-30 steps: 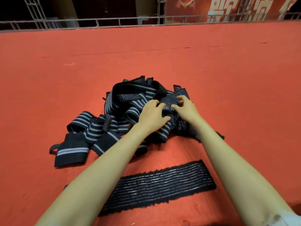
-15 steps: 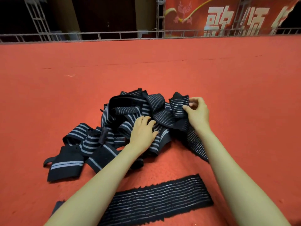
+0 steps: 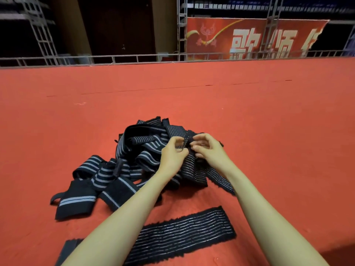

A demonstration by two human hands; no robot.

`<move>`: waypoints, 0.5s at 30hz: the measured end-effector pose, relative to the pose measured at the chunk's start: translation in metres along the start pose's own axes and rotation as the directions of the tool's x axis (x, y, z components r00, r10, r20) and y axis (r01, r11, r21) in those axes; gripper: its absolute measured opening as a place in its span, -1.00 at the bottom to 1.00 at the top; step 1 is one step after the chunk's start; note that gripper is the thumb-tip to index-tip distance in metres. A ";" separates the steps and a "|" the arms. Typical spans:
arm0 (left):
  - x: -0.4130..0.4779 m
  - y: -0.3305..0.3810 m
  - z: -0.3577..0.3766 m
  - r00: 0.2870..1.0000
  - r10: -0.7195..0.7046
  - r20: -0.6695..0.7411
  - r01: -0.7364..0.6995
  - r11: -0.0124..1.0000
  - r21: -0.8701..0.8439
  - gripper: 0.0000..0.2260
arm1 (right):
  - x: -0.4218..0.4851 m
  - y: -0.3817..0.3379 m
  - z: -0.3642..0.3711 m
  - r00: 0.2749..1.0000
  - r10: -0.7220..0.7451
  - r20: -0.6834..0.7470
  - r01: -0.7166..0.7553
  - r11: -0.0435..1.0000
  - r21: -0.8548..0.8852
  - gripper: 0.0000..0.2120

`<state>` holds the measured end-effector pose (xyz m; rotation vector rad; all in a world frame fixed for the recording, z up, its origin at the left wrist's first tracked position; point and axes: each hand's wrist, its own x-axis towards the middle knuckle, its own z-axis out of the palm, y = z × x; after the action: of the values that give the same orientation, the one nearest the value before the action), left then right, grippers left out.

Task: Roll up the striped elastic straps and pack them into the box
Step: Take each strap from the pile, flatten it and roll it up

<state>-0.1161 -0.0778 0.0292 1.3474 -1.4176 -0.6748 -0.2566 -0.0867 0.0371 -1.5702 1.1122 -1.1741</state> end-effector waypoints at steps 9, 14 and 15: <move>0.003 -0.001 -0.007 0.928 -0.363 0.083 0.354 0.792 -0.498 -0.93 | -0.014 0.026 0.008 1.000 0.023 -0.009 -0.024 0.977 -0.214 -0.65; -0.002 0.006 -0.007 0.922 -0.324 0.213 0.388 0.772 -0.504 -0.96 | -0.007 0.020 0.006 0.992 -0.058 -0.110 0.032 0.974 -0.223 -0.65; -0.003 0.006 -0.008 0.921 -0.310 0.236 0.388 0.788 -0.478 -0.98 | -0.006 0.019 0.005 0.989 -0.072 -0.128 0.044 0.977 -0.208 -0.65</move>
<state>-0.1118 -0.0719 0.0359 1.1418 -0.9841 -1.3260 -0.2555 -0.0850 0.0162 -1.7093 1.3184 -1.2520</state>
